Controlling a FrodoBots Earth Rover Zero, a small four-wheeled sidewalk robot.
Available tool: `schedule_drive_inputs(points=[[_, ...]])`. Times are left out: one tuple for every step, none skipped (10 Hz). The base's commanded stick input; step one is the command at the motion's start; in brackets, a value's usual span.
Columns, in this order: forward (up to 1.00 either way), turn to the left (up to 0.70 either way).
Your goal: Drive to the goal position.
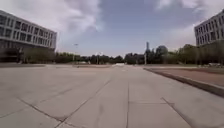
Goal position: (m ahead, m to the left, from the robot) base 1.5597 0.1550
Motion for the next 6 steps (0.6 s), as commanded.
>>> schedule_drive_inputs(points=[[1.00, -0.27], [1.00, -0.27], [1.00, -0.27], [1.00, -0.27], [1.00, -0.27], [1.00, -0.27]])
